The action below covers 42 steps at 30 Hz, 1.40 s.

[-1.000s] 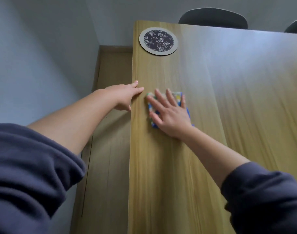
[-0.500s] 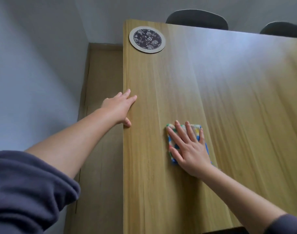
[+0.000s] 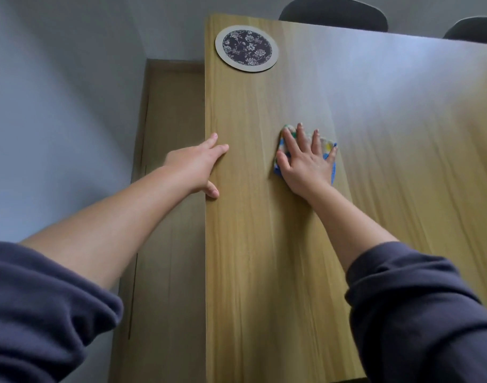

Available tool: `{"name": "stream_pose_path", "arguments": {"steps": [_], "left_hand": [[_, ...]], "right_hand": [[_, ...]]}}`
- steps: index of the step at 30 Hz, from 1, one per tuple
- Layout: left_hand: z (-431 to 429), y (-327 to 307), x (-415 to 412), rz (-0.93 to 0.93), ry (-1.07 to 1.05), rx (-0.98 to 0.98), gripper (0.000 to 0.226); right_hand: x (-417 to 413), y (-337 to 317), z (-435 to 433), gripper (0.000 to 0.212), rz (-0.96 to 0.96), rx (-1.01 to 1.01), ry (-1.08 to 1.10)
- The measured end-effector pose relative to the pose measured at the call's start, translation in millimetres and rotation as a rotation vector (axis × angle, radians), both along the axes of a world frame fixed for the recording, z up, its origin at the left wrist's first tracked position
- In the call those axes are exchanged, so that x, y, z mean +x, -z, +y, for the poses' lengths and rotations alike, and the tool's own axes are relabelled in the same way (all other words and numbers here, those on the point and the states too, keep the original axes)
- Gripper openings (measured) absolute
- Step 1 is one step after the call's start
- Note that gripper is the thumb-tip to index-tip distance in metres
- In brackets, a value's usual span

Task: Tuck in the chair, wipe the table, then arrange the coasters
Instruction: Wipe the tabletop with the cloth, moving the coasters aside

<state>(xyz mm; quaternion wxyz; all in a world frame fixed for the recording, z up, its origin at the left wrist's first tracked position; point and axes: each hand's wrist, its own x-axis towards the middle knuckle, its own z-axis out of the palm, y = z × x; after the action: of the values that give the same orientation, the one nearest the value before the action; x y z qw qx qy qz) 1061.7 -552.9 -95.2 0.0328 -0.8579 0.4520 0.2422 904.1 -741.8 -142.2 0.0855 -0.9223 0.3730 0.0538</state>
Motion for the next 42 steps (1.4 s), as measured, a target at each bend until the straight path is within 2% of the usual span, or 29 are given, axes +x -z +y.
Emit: {"name": "stream_pose_path", "arguments": {"steps": [4,9,12,15,18,26,31,34,39,42], "left_hand": [[4,2,2,-0.012,0.022,-0.014,0.11],[12,4,6,0.066,0.03,-0.055,0.109],[21,5,12,0.152,0.039,-0.122,0.088],[28,3,14,0.158,0.024,-0.145,0.062],[35,-1,9,0.15,-0.006,-0.13,0.056],[54,-1,-36,0.04,0.022,-0.098,0.07],[66,6,-68,-0.013,0.053,0.005,0.107],[69,10,-80,-0.018,-0.013,0.022,0.117],[68,16,-83,-0.019,-0.096,0.009,0.116],[68,18,-81,-0.023,-0.123,0.005,0.115]], "right_hand": [[15,-3,26,0.058,-0.025,0.009,-0.047],[16,-1,81,0.061,-0.046,0.003,-0.331],[11,0,98,0.062,-0.045,-0.019,-0.403],[2,-2,116,0.061,-0.055,-0.016,-0.49],[-15,-3,135,0.06,-0.047,-0.016,-0.589],[-96,-6,151,0.06,0.004,-0.037,-0.835],[-153,-5,114,0.061,0.026,-0.03,-0.938],[-162,-7,81,0.061,0.011,-0.028,-0.839],[-109,-2,12,0.057,-0.018,0.006,-0.336],[-71,2,0,0.058,-0.014,0.01,-0.117]]}}
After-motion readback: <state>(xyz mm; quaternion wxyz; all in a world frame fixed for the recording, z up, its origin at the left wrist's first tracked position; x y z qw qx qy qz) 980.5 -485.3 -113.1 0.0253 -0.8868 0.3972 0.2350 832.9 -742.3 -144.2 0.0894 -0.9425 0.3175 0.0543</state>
